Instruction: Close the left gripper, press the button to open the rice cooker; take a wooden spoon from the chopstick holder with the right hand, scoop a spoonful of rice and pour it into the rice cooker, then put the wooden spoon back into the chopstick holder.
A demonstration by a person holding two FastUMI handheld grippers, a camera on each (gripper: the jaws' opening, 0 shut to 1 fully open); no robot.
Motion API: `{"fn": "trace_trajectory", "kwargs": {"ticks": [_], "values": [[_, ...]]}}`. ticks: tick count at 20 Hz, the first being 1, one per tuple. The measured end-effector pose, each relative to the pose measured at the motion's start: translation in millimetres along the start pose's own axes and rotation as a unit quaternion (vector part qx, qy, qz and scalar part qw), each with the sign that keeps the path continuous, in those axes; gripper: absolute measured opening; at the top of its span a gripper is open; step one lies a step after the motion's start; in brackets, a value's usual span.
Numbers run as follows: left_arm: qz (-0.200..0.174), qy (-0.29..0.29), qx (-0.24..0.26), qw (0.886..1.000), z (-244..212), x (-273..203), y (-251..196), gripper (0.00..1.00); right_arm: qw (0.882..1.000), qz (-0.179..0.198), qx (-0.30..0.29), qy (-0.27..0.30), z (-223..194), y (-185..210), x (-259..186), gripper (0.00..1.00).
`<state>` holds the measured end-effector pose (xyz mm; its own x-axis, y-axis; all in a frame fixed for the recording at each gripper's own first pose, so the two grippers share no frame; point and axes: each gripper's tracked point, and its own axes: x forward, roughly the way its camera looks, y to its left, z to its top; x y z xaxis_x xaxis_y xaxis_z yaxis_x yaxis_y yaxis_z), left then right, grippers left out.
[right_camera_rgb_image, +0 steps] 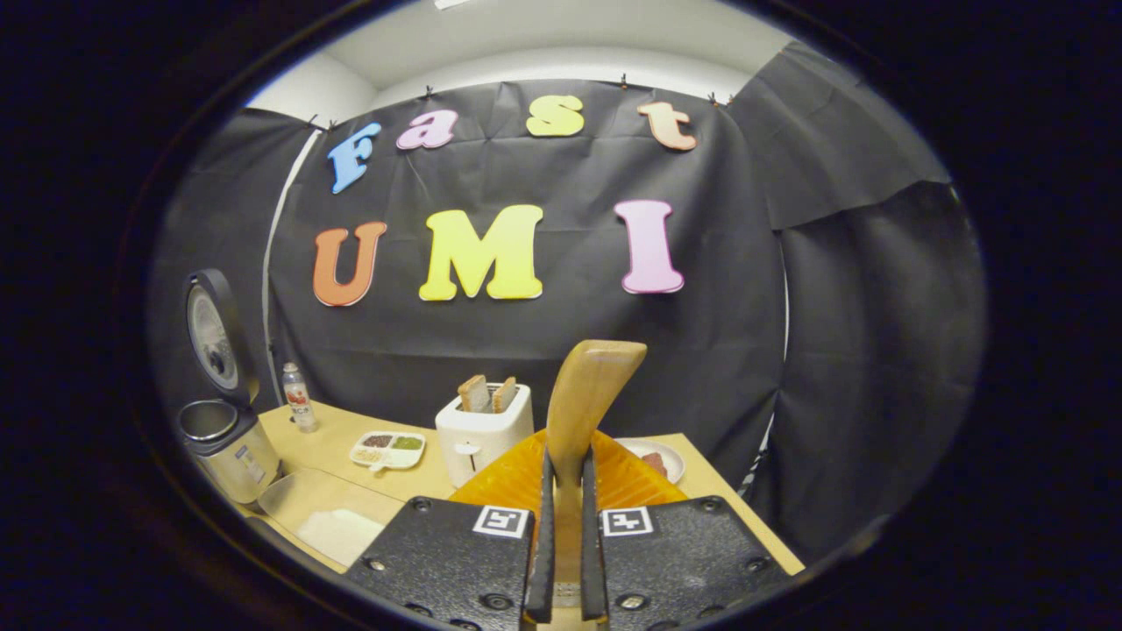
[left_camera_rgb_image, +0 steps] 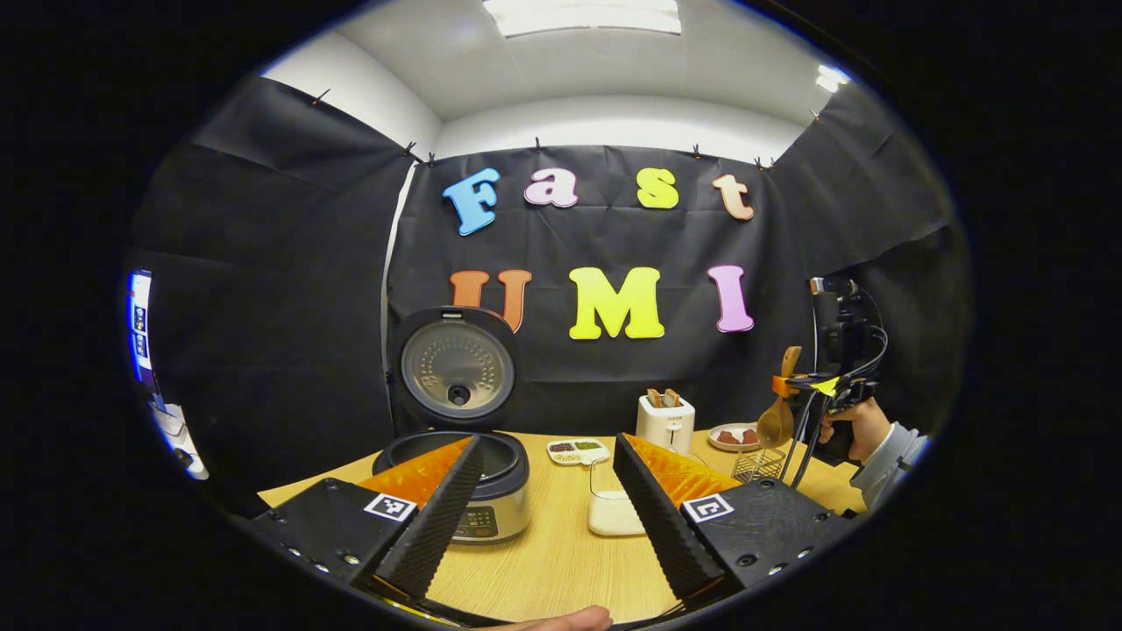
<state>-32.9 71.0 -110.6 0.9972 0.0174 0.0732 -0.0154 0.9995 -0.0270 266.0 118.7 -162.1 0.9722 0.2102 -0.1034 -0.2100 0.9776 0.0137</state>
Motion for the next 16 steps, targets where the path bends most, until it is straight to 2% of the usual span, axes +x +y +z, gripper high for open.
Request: {"fn": "trace_trajectory", "kwargs": {"ticks": [3, 4, 5, 6, 9, 10, 11, 12, 14, 16], "values": [[-0.006, 0.005, -0.014, 1.0, 1.8, 3.5, -0.5, 0.95, 0.999, 0.017, 0.033, 0.018, -15.5, -1.6, 5.8, 0.22], [-0.006, 0.007, -0.017, 1.0, 0.9, 5.4, 0.4, 0.95, 0.999, 0.019, 0.044, 0.022, -18.4, -2.9, 6.4, 0.27], [-0.005, 0.007, -0.019, 1.0, 1.6, 6.6, 2.1, 0.95, 0.998, 0.015, 0.047, 0.026, -21.9, -6.4, 7.5, 0.29], [-0.005, 0.008, -0.02, 1.0, 3.7, 8.5, 2.5, 0.95, 0.999, 0.011, 0.049, 0.02, -19.5, -9.7, 6.8, 0.42], [-0.005, 0.01, -0.021, 1.0, 7.7, 14.9, 6.1, 0.95, 0.999, -0.021, 0.036, -0.014, 1.2, -24.2, 1.2, 0.5], [-0.004, 0.01, -0.02, 1.0, 10.5, 16.5, 7.7, 0.95, 0.999, -0.025, 0.028, -0.02, 5.8, -24.2, -1.0, 0.66], [-0.003, 0.01, -0.018, 1.0, 12.4, 19.6, 10.2, 0.95, 0.999, -0.029, 0.019, -0.022, 7.6, -23.9, -4.4, 0.67], [-0.001, 0.009, -0.016, 1.0, 14.5, 22.3, 12.8, 0.95, 0.999, -0.035, 0.013, -0.024, 12.6, -25.4, -8.5, 0.79], [0.003, 0.008, -0.014, 1.0, 17.9, 27.3, 17.8, 0.95, 0.998, -0.045, 0.01, -0.032, 23.8, -26.1, -19.4, 0.92], [0.006, 0.007, -0.011, 1.0, 24.2, 33.1, 24.6, 0.95, 0.998, -0.048, 0.008, -0.036, 31.9, -23.2, -34.9, 0.89]]}}
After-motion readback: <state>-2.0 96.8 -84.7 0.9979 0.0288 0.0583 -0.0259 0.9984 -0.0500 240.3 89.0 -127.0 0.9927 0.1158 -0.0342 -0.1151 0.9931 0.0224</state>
